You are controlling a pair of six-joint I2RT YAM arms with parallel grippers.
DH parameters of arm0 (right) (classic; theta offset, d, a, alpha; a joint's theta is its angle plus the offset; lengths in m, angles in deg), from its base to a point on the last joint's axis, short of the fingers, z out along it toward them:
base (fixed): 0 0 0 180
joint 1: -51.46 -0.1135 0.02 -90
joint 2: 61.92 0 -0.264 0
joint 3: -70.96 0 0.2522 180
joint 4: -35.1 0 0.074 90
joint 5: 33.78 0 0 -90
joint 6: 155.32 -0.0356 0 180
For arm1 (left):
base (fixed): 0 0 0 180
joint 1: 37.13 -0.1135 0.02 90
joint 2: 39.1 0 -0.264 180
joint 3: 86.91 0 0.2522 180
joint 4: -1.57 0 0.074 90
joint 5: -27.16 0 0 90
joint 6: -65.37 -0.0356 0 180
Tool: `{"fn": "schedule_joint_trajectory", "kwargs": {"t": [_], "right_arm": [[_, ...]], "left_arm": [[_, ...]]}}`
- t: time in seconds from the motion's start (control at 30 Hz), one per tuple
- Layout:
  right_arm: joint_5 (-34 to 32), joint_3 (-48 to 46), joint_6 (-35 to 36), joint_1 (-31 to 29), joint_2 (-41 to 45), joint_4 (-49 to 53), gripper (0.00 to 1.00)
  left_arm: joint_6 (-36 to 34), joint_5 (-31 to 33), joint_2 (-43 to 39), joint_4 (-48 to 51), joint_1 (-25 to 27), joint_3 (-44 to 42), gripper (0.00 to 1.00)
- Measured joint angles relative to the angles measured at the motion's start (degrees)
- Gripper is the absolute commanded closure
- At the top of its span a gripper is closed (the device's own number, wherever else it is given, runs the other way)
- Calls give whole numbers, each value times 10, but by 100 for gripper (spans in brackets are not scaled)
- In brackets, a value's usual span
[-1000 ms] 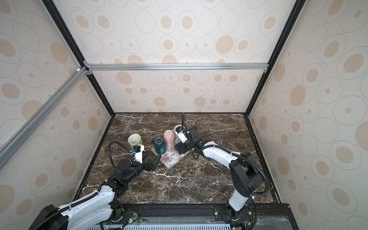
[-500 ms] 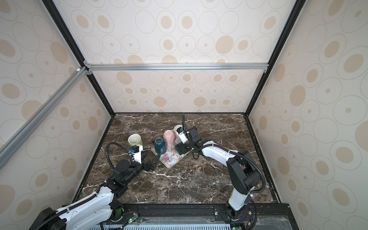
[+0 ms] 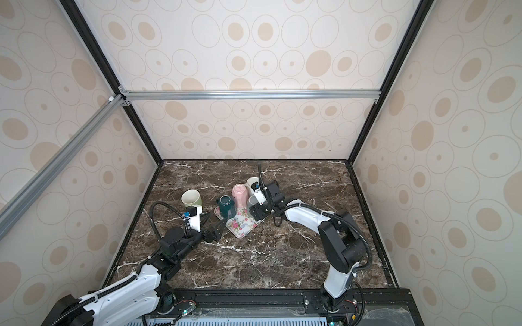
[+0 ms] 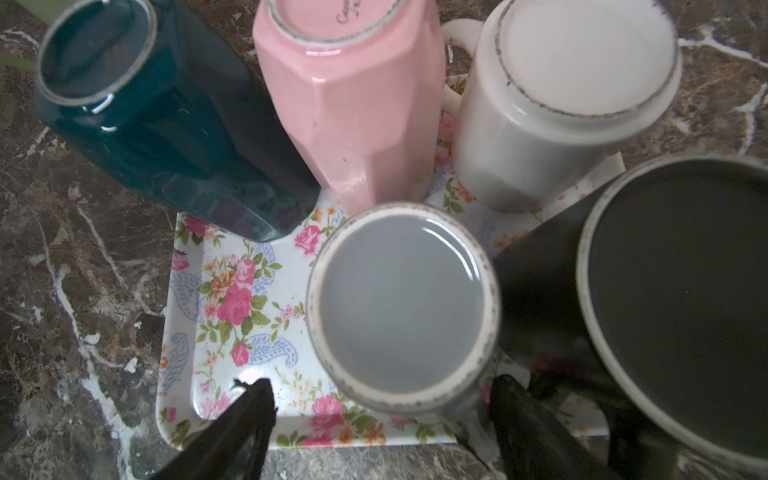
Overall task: Turn the mug right side up
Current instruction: 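Descend the right gripper around the grey mug's base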
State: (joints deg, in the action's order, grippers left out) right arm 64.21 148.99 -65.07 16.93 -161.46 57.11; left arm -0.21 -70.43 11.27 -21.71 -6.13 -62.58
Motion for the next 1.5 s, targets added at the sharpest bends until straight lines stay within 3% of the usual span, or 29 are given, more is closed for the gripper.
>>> {"fn": "schedule_joint_trajectory", "kwargs": {"t": [0.47,0.7,1.5], "right_arm": [[26,-16,-5,0,-1,5,37],[27,-22,-11,0,-2,37,55],[-52,96,7,-26,-28,194,61]], "left_arm": [[0,0,1,0,0,0,2],[0,0,1,0,0,0,2],[0,0,14,-1,0,-1,2]]}}
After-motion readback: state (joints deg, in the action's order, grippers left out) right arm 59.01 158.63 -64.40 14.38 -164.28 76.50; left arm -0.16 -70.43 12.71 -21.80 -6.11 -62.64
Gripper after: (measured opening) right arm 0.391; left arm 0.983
